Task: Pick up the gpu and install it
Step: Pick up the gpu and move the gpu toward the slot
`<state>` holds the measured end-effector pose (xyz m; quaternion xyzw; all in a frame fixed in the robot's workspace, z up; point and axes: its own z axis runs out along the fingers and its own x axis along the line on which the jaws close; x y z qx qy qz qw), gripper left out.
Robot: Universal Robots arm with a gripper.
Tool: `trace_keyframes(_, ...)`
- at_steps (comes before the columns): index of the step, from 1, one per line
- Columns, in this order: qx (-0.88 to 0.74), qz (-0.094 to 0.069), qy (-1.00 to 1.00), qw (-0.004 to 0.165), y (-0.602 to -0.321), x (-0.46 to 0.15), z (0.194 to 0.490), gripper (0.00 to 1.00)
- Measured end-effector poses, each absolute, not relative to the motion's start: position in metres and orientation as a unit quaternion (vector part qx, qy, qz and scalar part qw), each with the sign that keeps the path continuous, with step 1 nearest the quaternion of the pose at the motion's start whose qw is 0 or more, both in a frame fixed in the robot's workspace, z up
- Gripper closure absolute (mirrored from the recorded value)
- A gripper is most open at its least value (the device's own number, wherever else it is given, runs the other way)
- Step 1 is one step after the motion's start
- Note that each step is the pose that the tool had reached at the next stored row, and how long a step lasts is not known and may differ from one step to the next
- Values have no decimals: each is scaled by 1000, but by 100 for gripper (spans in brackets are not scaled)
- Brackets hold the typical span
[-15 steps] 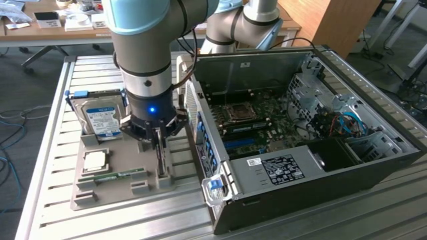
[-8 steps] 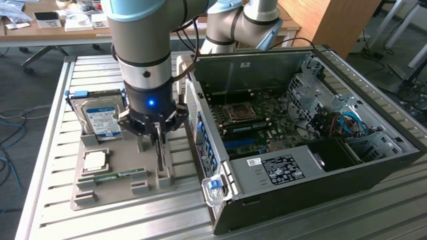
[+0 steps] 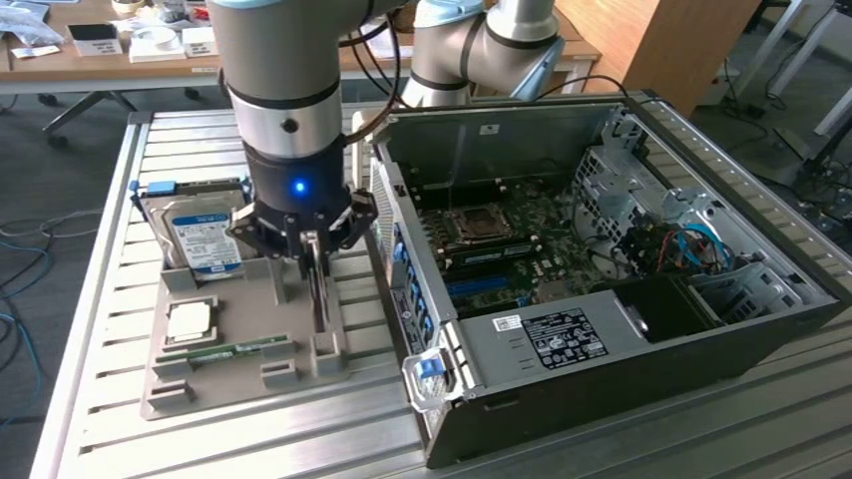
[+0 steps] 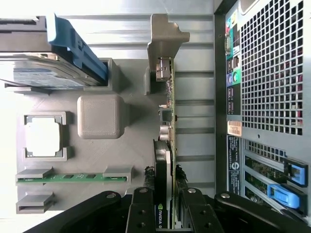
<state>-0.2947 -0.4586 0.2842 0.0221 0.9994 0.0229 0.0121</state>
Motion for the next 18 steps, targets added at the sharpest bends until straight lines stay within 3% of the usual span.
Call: trace_keyframes(18,22,23,999,12,-459,-295,317,73)
